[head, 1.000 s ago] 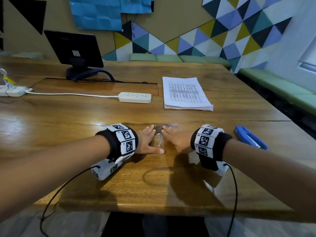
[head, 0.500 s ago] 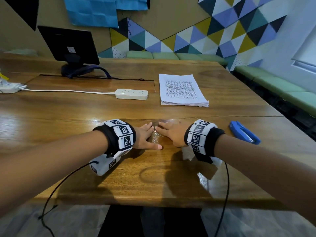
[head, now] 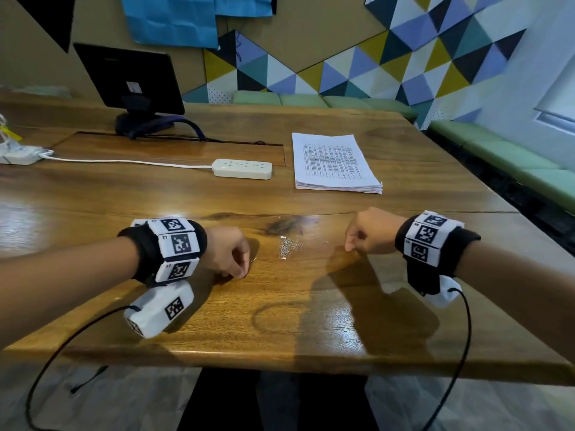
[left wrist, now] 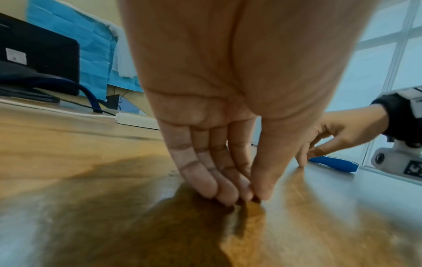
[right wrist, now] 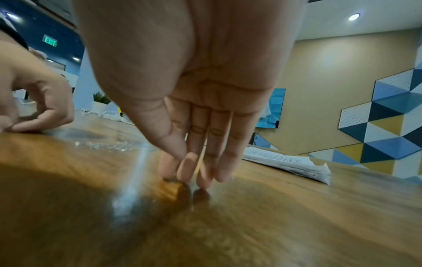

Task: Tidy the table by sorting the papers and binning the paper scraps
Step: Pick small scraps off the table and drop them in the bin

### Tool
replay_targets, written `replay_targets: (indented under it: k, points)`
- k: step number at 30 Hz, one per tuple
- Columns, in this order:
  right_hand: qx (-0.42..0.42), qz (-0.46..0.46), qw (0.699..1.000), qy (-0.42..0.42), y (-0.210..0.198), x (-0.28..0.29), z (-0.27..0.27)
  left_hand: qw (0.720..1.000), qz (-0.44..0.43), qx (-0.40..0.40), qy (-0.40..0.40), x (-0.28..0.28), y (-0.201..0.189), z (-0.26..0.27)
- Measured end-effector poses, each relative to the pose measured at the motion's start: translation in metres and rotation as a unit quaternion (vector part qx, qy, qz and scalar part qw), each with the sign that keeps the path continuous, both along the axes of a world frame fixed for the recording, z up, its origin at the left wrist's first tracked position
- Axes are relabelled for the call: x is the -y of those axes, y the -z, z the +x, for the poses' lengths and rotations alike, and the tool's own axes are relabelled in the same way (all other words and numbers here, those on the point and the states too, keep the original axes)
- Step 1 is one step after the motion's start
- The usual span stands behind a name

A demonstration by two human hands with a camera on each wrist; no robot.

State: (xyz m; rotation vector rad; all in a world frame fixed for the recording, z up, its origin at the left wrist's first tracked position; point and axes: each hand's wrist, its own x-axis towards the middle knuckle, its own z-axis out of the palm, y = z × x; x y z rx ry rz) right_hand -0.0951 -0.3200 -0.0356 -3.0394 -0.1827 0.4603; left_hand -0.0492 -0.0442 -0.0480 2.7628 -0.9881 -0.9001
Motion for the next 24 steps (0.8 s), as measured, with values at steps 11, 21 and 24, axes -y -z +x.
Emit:
replay_targets:
  k: [11,21,24]
  points:
    - [0.024,0.036,0.996,-0.080,0.013,-0.058,0.020,0.990,-0.095,0.103,-0.025,0.054,0.006,0.003]
    - [-0.014,0.042,0.994,-0.097,0.011,-0.055,0.010,0.990,-0.128,-0.034,-0.049,0.043,0.007,0.001]
    - [0.025,0.064,0.993,-0.100,0.014,-0.065,0.018,0.988,-0.139,0.032,-0.066,0.054,0.006,0.004]
